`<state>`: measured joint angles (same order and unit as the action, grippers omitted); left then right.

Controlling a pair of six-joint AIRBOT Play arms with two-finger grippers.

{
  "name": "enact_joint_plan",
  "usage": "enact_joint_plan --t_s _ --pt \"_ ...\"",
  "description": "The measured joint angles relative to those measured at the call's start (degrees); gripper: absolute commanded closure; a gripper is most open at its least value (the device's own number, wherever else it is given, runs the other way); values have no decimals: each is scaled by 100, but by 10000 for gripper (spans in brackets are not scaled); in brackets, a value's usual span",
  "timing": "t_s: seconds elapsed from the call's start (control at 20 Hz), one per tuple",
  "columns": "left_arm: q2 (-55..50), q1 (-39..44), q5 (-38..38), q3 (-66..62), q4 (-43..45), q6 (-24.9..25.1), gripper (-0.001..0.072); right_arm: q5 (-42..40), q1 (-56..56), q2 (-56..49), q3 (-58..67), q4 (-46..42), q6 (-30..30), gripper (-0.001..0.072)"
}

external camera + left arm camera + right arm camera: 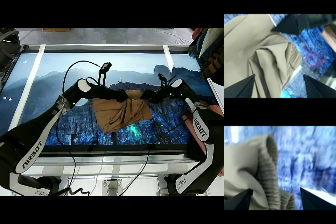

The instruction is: Fold the clothes and pants, and hang the long-sleeved shirts on hangers.

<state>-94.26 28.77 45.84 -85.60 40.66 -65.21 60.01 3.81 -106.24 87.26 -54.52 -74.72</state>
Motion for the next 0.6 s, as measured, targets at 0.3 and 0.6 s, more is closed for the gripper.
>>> enact_joint_plan --t_s 0.3,0.6 --pt "0 0 59 0 0 0 0 492 4 -144 374 -369 -341 49" --pt "0 0 184 -2 -13 -2 0 1296 170 -680 435 387 -411 51"
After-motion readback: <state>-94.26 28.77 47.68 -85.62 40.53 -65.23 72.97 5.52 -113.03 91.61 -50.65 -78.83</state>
